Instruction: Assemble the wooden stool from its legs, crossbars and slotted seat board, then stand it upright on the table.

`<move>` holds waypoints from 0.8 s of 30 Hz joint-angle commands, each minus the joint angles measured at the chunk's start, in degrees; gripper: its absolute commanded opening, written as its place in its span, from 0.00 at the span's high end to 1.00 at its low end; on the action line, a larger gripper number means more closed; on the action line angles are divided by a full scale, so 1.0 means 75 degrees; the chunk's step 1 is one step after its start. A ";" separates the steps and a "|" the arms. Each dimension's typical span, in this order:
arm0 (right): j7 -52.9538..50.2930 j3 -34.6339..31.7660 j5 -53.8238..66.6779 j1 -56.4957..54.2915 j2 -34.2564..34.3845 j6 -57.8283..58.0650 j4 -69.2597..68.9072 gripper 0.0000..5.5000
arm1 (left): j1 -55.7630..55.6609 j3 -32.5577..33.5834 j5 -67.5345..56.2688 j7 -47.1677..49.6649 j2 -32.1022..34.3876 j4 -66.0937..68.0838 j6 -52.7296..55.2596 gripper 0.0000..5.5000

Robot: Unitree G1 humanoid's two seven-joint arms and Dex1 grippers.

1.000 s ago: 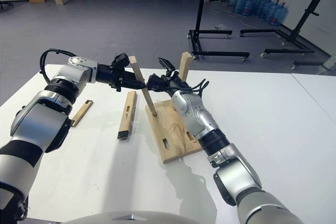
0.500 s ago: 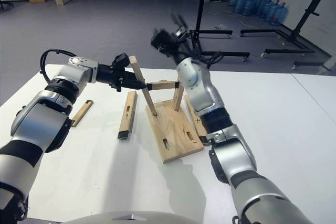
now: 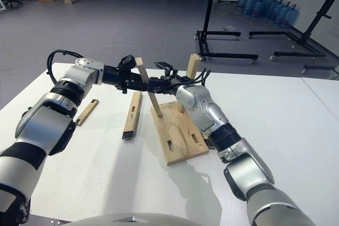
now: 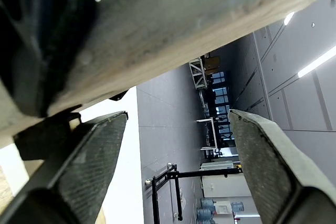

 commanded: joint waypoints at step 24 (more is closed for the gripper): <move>0.0933 0.1417 -0.0398 0.1049 0.0856 0.0482 0.4389 0.35 | 0.3847 -0.2674 0.3038 0.0798 -0.1962 0.0926 0.0767 0.64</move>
